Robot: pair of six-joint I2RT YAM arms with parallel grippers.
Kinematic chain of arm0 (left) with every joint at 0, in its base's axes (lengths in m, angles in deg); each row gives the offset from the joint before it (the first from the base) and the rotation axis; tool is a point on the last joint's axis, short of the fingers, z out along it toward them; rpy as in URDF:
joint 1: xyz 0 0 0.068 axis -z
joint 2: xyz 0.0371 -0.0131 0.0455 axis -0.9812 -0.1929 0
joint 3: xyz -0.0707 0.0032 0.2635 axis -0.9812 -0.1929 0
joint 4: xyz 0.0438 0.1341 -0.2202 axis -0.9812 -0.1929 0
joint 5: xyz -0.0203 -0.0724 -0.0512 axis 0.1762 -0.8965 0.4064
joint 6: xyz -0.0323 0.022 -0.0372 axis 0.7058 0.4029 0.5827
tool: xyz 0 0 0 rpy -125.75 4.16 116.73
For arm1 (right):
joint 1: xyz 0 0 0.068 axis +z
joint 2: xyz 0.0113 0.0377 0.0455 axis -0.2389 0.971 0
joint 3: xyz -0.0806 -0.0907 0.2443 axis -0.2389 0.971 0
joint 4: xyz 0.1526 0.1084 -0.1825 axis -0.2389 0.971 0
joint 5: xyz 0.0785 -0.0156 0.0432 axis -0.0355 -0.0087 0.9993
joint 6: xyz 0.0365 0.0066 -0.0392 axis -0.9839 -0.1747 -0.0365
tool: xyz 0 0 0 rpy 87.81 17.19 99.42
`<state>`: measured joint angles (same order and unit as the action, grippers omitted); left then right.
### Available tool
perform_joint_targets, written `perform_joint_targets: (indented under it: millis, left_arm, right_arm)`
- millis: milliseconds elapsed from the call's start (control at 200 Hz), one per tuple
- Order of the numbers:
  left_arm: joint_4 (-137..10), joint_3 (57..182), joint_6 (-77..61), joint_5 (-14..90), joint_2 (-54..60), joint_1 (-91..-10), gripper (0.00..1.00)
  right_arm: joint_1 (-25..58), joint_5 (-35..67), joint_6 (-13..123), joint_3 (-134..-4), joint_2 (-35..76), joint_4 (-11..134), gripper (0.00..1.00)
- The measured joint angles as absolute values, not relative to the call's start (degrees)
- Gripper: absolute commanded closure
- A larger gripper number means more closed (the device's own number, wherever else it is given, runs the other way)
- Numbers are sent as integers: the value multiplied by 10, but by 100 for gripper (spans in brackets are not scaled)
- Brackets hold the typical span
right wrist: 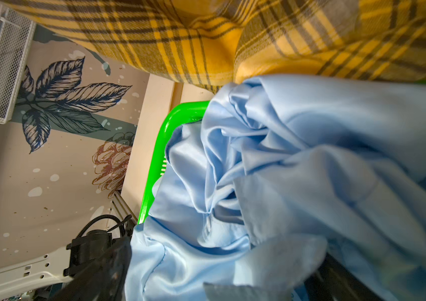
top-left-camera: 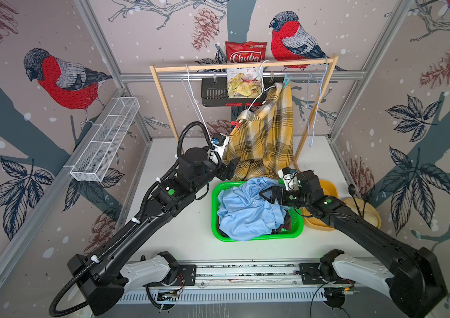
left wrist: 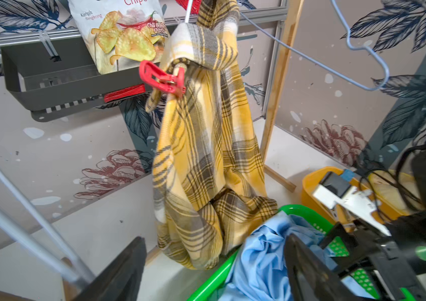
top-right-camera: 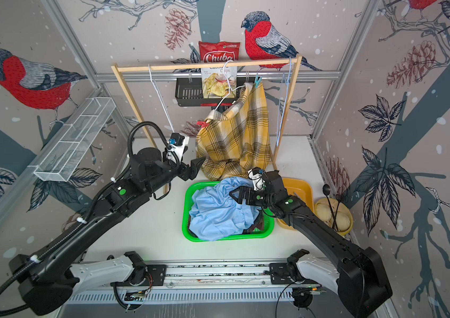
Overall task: Remove the clothespins securing long-sleeve shirts to the hanger
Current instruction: Adjust the long-sleeve shirt at the bin, then pick up the hanger from the clothesline.
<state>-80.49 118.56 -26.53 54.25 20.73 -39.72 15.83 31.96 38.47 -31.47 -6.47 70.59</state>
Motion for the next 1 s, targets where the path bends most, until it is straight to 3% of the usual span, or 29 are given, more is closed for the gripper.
perform_joint_targets:
  millis: [695,1001]
  left_arm:
    - [-753,1292,-365,439,79,-510,32]
    - [-750,1338,-384,356,20,-521,47]
  right_arm:
    - [86,331,395,-298,-135,707,0]
    - [82,341,395,-290,-132,703,0]
